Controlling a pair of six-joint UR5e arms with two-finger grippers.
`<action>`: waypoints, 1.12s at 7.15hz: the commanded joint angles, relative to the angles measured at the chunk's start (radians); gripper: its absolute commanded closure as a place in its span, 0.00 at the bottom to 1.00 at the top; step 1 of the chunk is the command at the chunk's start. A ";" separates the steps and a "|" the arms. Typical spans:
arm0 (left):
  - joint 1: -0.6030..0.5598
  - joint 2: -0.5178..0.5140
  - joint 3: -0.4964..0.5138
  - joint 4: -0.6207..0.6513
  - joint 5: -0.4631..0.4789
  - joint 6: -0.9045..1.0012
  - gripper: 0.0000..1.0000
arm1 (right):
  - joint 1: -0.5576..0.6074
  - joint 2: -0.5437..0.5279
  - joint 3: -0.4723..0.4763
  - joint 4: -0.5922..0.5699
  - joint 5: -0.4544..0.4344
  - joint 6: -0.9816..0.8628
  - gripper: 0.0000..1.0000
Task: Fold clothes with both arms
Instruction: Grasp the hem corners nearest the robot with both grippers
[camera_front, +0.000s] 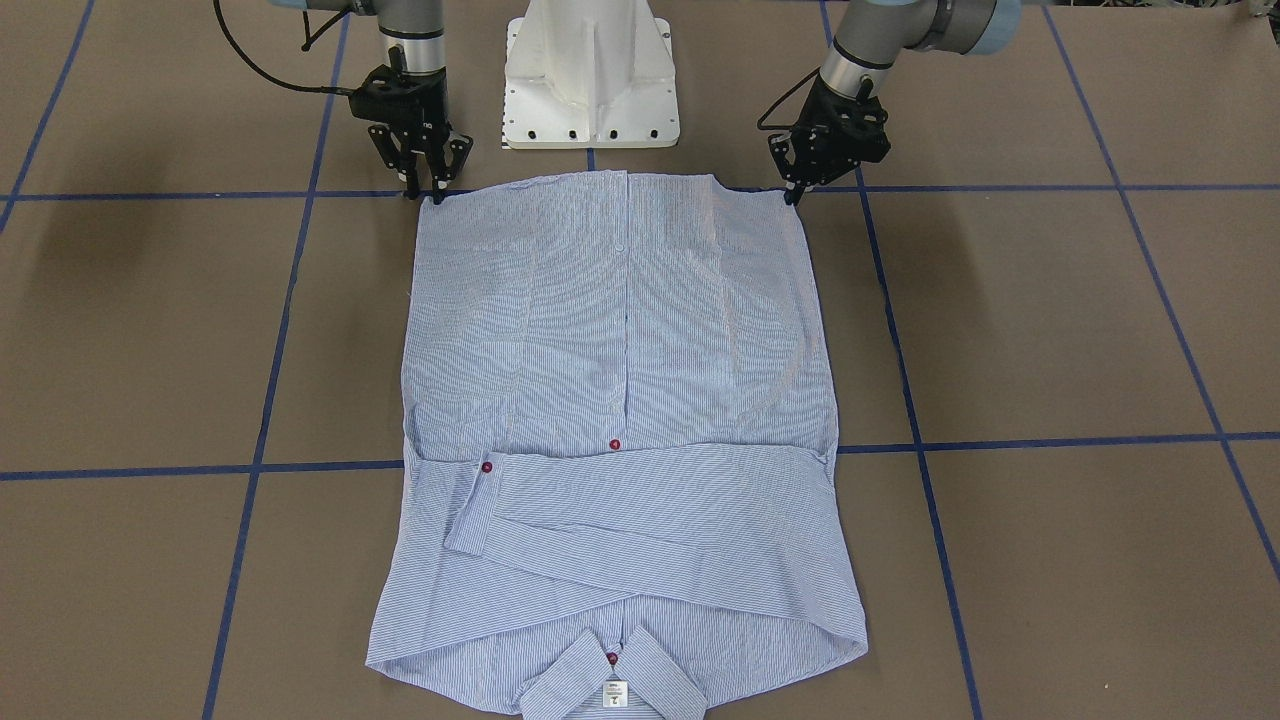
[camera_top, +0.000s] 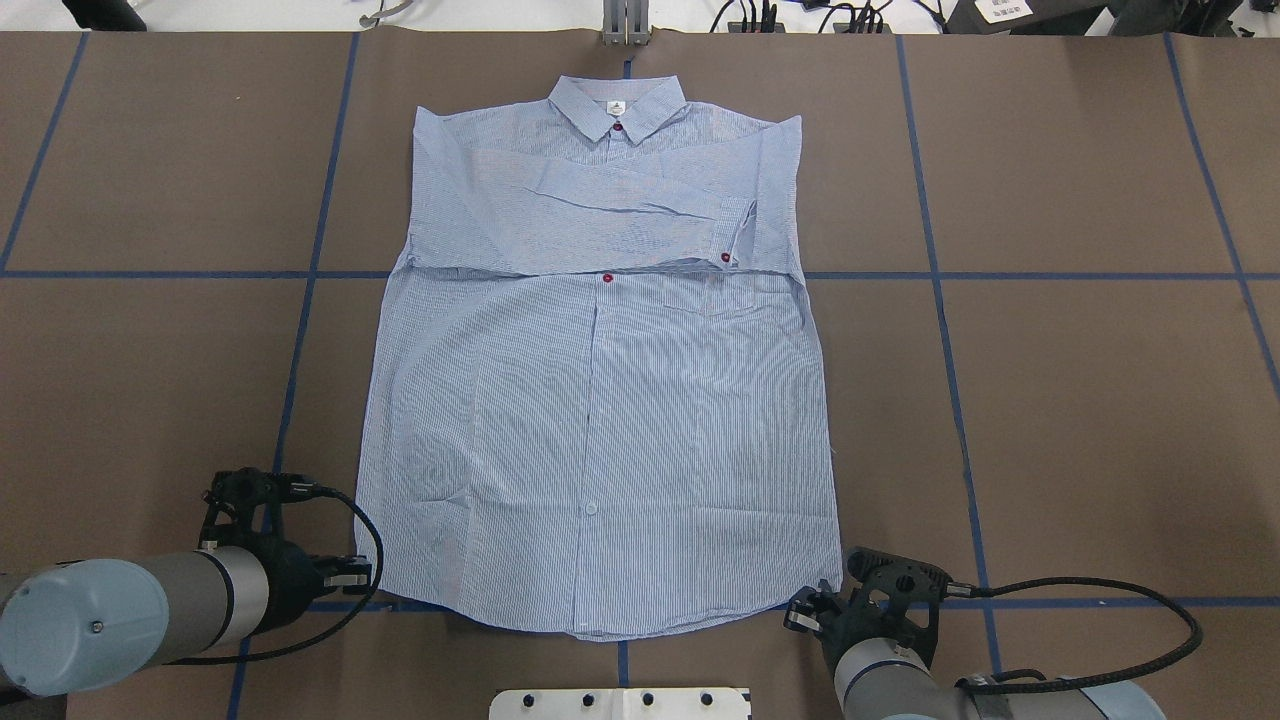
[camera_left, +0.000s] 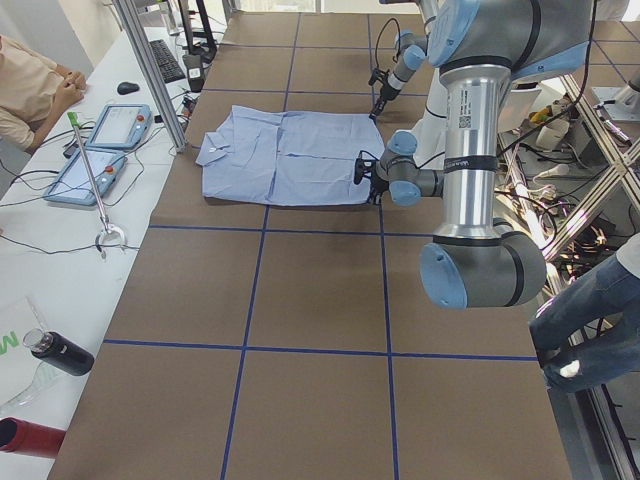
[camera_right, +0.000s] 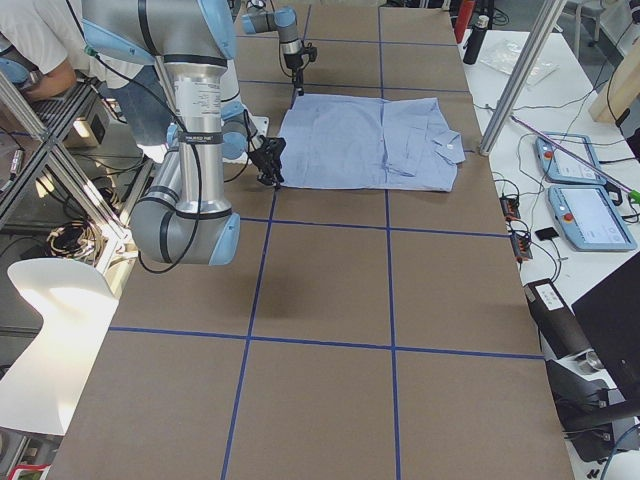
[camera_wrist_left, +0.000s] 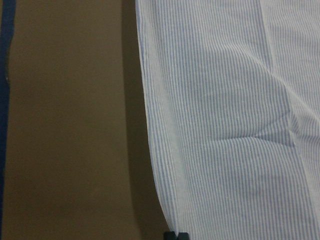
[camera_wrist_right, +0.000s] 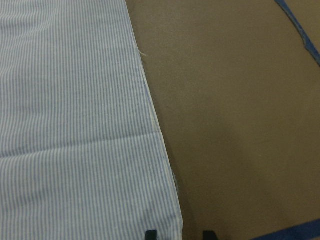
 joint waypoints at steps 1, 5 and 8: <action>0.000 0.000 0.000 0.000 0.001 0.000 1.00 | 0.000 0.009 -0.006 0.000 -0.015 -0.002 0.91; 0.000 0.000 -0.002 0.000 0.001 0.000 1.00 | 0.018 0.012 0.015 0.002 -0.013 -0.002 1.00; 0.000 -0.001 -0.008 0.000 0.001 0.000 1.00 | 0.026 0.014 0.050 0.000 -0.009 -0.002 1.00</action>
